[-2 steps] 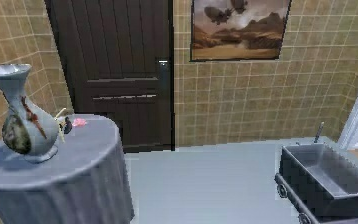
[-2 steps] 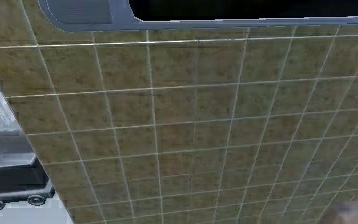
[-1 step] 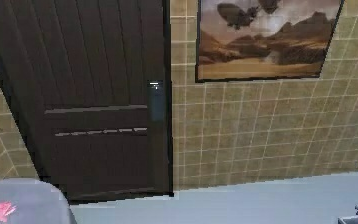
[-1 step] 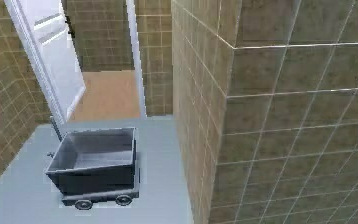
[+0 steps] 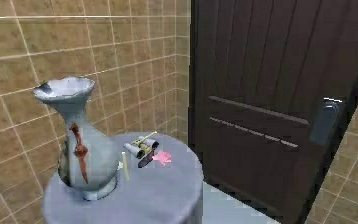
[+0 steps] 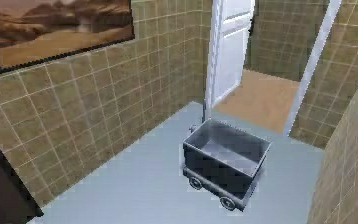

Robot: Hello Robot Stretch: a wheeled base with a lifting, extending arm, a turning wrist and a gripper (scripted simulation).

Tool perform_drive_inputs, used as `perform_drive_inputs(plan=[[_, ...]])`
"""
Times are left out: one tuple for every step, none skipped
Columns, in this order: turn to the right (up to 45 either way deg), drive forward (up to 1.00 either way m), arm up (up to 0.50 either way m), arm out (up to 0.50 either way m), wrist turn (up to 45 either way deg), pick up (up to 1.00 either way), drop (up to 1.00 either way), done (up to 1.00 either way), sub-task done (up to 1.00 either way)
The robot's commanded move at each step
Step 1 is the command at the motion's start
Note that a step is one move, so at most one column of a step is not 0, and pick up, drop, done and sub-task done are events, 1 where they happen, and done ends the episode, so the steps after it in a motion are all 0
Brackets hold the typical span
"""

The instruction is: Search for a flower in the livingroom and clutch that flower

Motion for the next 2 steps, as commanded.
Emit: perform_drive_inputs(plan=[[-45.0,0.00,0.00,0.00,0.0,0.00,0.00,0.00,0.00],[-45.0,0.00,0.00,0.00,0.0,0.00,0.00,0.00,0.00]])
